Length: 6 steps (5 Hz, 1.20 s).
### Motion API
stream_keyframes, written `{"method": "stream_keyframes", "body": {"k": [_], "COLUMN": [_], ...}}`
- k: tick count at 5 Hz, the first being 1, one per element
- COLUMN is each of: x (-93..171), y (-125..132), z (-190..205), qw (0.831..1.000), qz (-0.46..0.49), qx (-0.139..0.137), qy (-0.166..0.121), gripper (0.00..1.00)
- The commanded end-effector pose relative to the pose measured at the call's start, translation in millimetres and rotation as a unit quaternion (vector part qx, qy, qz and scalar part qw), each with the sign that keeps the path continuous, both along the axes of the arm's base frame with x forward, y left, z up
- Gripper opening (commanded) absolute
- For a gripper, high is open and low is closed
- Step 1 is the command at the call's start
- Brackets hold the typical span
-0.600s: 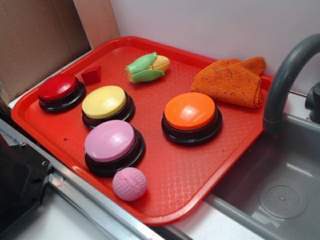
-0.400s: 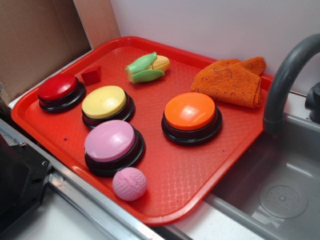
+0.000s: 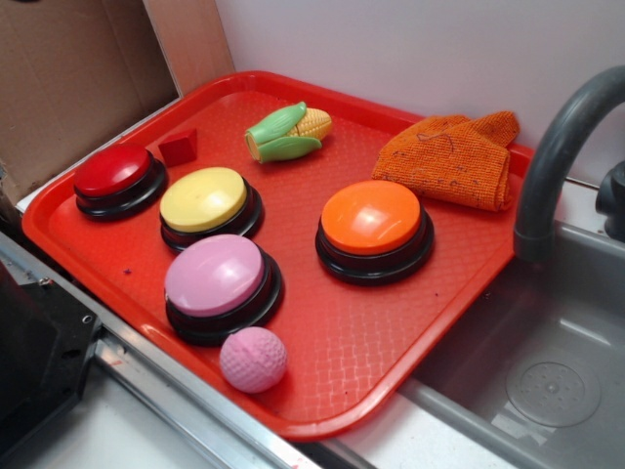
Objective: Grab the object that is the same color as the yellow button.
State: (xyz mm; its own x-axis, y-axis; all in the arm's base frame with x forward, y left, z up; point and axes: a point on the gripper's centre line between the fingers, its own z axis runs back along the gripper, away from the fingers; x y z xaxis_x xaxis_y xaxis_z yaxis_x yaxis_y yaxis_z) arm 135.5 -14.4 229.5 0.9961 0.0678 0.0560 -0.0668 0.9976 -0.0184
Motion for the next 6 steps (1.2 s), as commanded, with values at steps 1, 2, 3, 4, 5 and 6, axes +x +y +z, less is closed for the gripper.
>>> {"method": "stream_keyframes", "body": {"k": [1,2,3,4,5,6], "x": [54,87,116,144,162,178], "y": [8,31,49,54,52,49], "z": [-9,-28,-50,-66,-80,-100], "qw": [1.000,0.999,0.997,0.997,0.996,0.994], "qz": [0.010,0.029,0.038,0.010,-0.008,-0.027], "qx": [0.022,0.026,0.033,0.057,0.058,0.057], "qy": [0.003,0.023,0.051,0.060,0.069,0.087], "gripper": [1.00,1.00,1.00,1.00,1.00,1.00]}}
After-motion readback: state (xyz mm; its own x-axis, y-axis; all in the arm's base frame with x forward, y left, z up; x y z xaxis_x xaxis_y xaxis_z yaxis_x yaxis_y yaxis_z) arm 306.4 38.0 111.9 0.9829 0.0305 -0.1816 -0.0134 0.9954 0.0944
